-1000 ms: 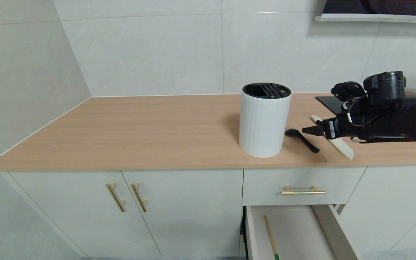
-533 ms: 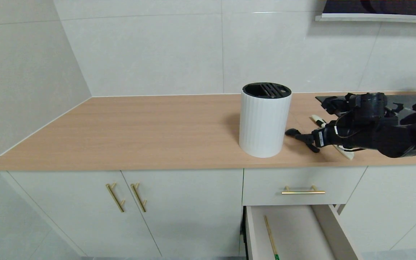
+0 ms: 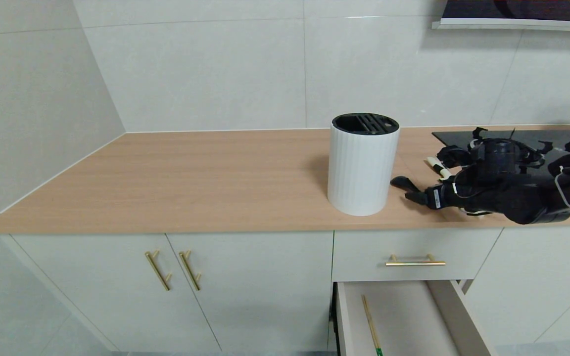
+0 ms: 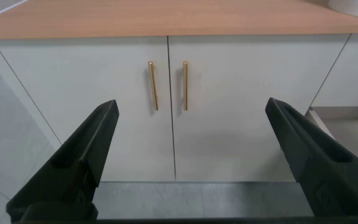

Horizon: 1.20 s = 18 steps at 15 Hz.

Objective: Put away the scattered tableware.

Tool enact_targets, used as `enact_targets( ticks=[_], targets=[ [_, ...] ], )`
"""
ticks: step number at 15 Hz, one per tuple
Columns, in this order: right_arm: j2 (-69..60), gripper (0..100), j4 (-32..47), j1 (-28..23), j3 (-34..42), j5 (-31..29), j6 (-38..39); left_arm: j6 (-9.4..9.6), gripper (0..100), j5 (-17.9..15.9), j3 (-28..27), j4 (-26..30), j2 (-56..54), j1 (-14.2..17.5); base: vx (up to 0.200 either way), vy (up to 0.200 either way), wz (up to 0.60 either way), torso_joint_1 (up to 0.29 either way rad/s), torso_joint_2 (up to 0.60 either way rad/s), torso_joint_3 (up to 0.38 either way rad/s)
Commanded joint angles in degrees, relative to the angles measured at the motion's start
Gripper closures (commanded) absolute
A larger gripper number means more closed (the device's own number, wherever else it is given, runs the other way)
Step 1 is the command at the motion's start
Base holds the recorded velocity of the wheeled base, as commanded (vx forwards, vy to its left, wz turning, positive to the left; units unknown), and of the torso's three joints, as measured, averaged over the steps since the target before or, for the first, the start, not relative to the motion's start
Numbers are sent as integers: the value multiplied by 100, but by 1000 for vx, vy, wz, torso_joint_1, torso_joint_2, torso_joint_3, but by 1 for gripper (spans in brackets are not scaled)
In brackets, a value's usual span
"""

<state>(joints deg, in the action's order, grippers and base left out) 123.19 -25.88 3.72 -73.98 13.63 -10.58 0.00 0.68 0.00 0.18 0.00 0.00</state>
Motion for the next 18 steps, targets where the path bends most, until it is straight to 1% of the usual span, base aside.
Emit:
enact_targets(
  ticks=[1,9,10,18],
  targets=[
    [144,0,-40,41,33,-9,-5,0,0,2,0,-1,9,0,0,0,0,0,0,0],
    [215,0,-49,94,7,-45,-5,0,0,2,0,-1,9,0,0,0,0,0,0,0],
    [215,100,-49,94,-2,-45,3,0,0,2,0,-1,9,0,0,0,0,0,0,0],
    [259,100,-93,103,-116,-62,56,0,0,2,0,-1,9,0,0,0,0,0,0,0]
  ],
)
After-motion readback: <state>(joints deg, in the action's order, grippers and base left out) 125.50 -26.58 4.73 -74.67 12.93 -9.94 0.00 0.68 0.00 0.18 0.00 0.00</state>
